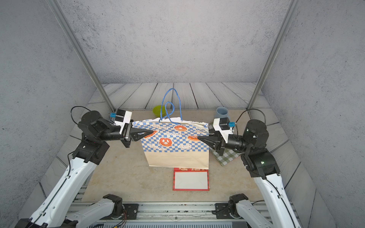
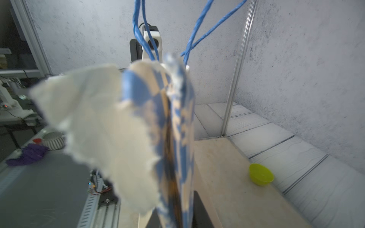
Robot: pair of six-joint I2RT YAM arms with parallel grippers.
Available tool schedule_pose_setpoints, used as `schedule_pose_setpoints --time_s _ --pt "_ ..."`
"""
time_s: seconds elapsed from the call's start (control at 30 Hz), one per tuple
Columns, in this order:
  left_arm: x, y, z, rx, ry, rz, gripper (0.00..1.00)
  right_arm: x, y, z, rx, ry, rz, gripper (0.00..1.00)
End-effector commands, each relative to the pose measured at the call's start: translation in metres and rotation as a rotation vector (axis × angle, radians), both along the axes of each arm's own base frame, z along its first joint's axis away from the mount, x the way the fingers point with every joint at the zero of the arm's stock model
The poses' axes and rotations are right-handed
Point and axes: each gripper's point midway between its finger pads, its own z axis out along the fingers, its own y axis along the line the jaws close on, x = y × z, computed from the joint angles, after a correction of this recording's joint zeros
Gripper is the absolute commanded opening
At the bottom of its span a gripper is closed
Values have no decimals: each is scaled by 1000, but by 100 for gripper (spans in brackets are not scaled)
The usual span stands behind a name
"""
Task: Put away the paper bag
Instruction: Press the paper bag.
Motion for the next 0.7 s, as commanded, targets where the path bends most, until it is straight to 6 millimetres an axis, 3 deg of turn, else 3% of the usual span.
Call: schedule_pose_setpoints --time_s 0.0,0.07,0.1,0.17,0.2,0.27,0.4,0.57,0.63,0.67 --pt "-2 -2 -2 2 -18 -9 0 -6 2 4 17 0 34 5" --pt "-1 -2 -5 8 -12 -10 0 -3 2 1 14 6 31 3" --pt "-1 -2 -5 9 -9 -11 0 -2 2 2 14 4 28 8" --pt "-1 -2 -7 12 -4 -12 0 -1 2 7 20 -8 17 46" --pt "-2 -2 -8 13 -3 -13 0 1 2 9 24 -13 6 53" --pt "-1 -2 -11 16 6 -15 0 1 2 16 35 -42 9 59" --pt "0 -3 -18 24 24 -18 0 1 4 29 71 -46 49 48" --pt "3 -4 -23 29 36 -20 0 3 7 31 77 -38 68 10" --pt "3 -5 -23 29 35 -22 0 4 7 28 71 -29 66 9" --pt "3 -5 -23 29 37 -22 0 5 7 26 67 -26 60 20"
